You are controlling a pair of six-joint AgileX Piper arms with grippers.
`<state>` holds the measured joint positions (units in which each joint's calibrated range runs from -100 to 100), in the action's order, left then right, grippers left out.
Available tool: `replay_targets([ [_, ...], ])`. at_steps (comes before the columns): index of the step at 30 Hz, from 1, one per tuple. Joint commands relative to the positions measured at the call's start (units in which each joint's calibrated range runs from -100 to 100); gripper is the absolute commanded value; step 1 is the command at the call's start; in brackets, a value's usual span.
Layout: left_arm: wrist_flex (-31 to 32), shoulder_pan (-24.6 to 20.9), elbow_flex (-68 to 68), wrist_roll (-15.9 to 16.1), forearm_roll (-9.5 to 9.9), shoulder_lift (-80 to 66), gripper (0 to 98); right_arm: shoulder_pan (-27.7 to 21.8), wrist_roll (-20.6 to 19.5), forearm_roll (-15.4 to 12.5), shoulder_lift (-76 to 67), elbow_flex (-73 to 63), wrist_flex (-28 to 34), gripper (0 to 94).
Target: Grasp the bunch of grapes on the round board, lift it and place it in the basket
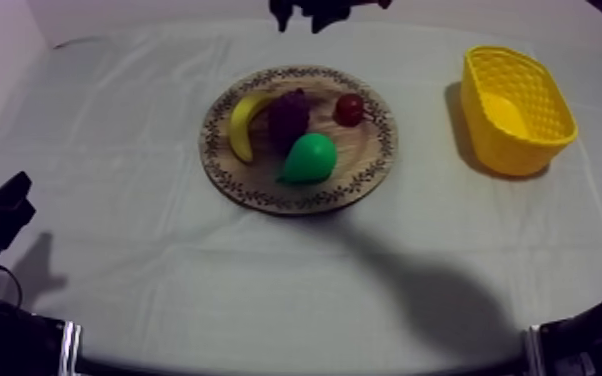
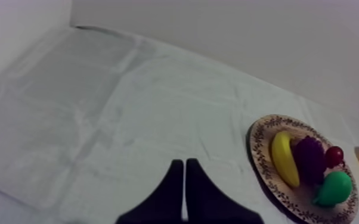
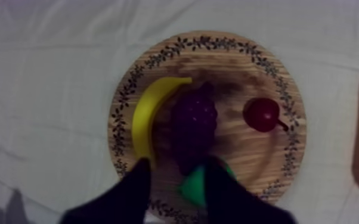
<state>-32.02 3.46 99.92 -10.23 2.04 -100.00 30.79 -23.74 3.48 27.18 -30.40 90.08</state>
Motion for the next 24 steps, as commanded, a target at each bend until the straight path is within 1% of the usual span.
replay_targets([
  [1,0.0,0.0,0.0,0.0,-0.02,0.0,0.1,0.2,-0.2,0.1,-0.1,1.3,-0.8,60.3],
  [3,0.0,0.0,0.0,0.0,-0.02,0.0,0.1,0.4,-0.4,0.3,-0.1,2.4,-1.4,70.4],
  [5,0.0,0.0,0.0,0.0,-0.02,0.0,0.1,0.5,-0.7,0.5,-0.2,3.3,-2.1,76.9],
  [11,0.0,0.0,0.0,0.0,-0.02,0.0,0.1,0.6,-1.1,0.5,-0.2,4.4,-2.7,88.2],
  [16,0.0,0.0,0.0,0.0,-0.02,0.0,0.1,0.6,-0.9,0.3,-0.1,4.7,-2.9,91.0],
  [24,0.0,0.0,0.0,0.0,-0.02,0.0,0.1,0.4,-0.5,0.0,2.1,6.2,-4.8,91.3],
])
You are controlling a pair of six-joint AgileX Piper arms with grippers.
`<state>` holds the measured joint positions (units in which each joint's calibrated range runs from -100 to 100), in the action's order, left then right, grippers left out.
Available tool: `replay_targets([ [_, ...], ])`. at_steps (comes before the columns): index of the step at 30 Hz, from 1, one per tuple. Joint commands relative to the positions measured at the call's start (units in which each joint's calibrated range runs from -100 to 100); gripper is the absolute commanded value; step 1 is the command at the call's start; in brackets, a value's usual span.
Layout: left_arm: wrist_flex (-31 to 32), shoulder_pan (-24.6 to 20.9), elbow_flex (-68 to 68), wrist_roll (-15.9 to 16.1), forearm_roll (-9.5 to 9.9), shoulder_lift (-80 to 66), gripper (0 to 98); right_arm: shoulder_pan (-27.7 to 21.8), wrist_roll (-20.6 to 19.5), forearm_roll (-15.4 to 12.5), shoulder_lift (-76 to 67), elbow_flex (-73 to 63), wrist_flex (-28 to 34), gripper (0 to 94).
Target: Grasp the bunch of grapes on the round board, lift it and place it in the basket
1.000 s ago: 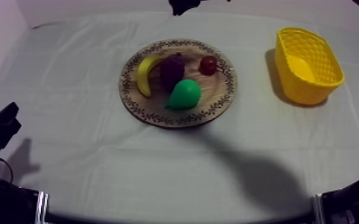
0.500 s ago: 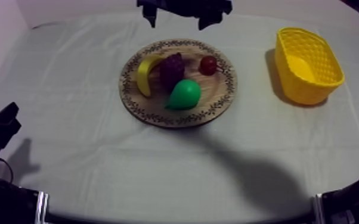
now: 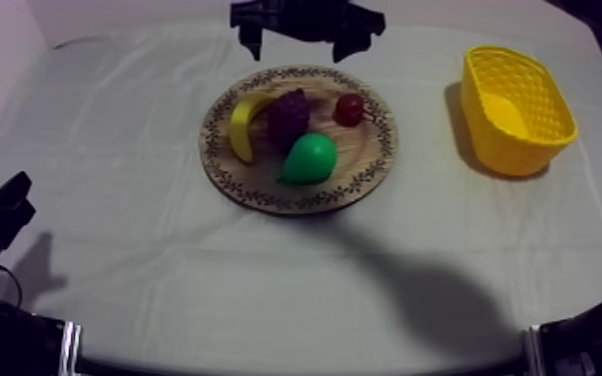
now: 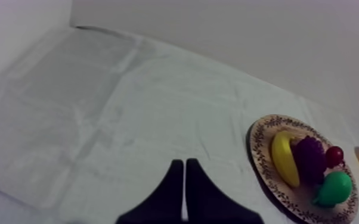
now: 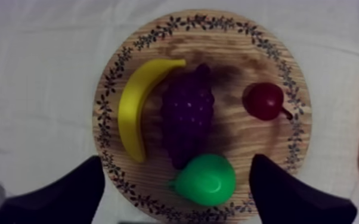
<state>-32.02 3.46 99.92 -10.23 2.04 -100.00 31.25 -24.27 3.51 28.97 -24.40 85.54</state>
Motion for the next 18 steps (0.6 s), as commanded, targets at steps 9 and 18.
replay_targets([
  [9,0.0,0.0,0.0,0.0,-0.02,0.0,0.1,-0.8,0.0,-0.9,5.4,3.4,-4.4,91.2],
  [18,0.0,0.0,0.0,0.0,-0.02,0.0,0.1,-1.3,0.3,-1.6,12.1,3.5,-9.4,89.3],
])
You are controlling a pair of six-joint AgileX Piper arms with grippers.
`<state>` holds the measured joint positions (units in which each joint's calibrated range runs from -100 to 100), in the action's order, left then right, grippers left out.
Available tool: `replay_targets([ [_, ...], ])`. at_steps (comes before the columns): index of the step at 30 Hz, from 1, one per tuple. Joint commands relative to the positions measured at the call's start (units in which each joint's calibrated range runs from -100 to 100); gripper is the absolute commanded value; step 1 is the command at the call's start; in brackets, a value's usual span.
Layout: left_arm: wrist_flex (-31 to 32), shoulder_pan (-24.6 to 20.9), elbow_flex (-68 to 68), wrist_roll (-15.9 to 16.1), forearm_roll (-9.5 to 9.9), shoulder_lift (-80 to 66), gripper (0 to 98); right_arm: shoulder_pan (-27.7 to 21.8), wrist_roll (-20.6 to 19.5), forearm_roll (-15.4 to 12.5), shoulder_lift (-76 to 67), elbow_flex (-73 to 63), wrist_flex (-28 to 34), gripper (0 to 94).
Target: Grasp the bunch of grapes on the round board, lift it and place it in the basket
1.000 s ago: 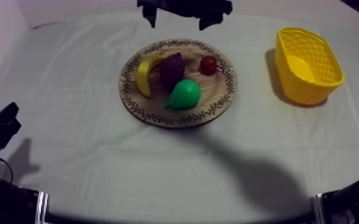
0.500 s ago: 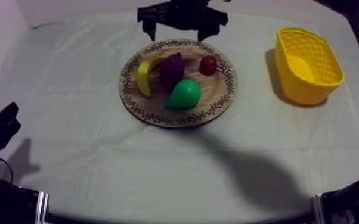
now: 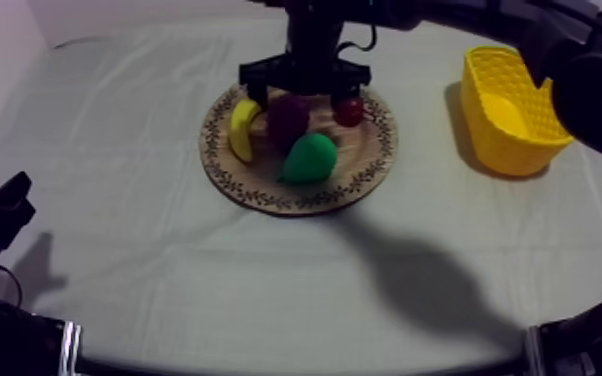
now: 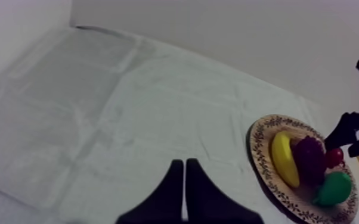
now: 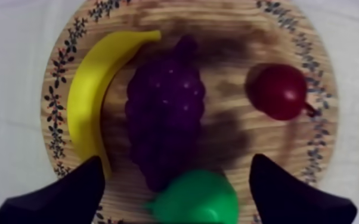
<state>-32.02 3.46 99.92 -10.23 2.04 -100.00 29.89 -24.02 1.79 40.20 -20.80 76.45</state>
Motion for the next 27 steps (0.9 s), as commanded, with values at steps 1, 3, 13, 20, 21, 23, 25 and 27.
replay_targets([
  [1,0.0,0.0,0.0,0.0,-0.02,0.0,0.1,0.0,0.0,0.1,1.6,-0.2,-1.0,88.9],
  [3,0.0,0.0,0.0,0.0,-0.02,0.0,0.1,0.0,0.1,-0.1,2.9,-0.5,-2.1,88.5],
  [13,0.0,0.0,0.0,0.0,-0.02,0.0,0.1,-0.3,0.6,-0.7,7.3,-3.1,-4.8,87.2],
  [20,0.0,0.0,0.0,0.0,-0.02,0.0,0.1,-0.7,1.2,-0.9,8.2,-4.0,-6.9,85.5],
  [21,0.0,0.0,0.0,0.0,-0.02,0.0,0.1,-0.7,1.2,-0.9,8.5,-4.3,-7.0,85.2],
  [23,0.0,0.0,0.0,0.0,-0.02,0.0,0.1,-0.7,1.5,-1.0,9.0,-5.0,-7.0,84.7],
  [25,0.0,0.0,0.0,0.0,-0.02,0.0,0.1,-0.7,1.8,-1.3,9.4,-5.5,-7.0,84.4],
  [27,0.0,0.0,0.0,0.0,-0.02,0.0,0.1,-0.7,2.0,-1.5,9.8,-6.0,-7.0,84.2],
])
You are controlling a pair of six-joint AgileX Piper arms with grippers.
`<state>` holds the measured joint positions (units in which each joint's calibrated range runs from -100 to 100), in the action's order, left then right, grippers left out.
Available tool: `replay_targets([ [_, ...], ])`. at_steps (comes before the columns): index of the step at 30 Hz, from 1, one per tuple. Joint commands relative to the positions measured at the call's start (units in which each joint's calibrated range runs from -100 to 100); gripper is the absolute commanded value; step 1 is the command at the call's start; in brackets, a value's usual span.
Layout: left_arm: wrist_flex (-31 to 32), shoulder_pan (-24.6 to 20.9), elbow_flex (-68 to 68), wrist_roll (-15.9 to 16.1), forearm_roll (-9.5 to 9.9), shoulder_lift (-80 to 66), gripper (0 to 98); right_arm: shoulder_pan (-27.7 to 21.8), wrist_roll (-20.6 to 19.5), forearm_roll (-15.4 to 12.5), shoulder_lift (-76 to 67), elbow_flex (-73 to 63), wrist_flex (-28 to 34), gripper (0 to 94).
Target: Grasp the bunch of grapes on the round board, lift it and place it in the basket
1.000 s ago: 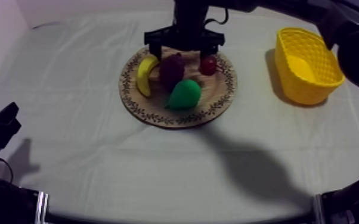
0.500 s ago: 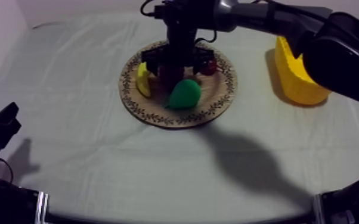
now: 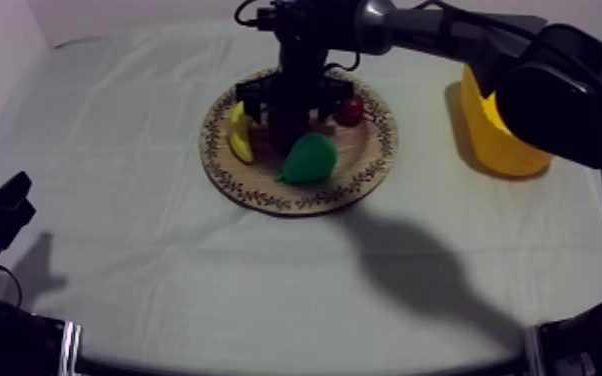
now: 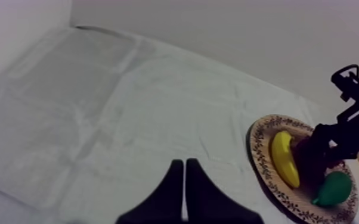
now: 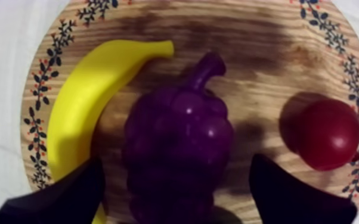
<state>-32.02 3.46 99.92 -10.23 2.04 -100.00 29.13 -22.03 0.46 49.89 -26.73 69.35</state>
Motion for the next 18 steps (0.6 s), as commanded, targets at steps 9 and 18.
replay_targets([
  [9,0.0,0.0,0.0,0.0,-0.02,0.0,0.1,0.2,0.7,-0.3,3.7,-5.0,2.4,82.6],
  [18,0.0,0.0,0.0,0.0,-0.02,0.0,0.1,-0.9,1.7,-1.2,5.6,-7.8,3.3,79.3],
])
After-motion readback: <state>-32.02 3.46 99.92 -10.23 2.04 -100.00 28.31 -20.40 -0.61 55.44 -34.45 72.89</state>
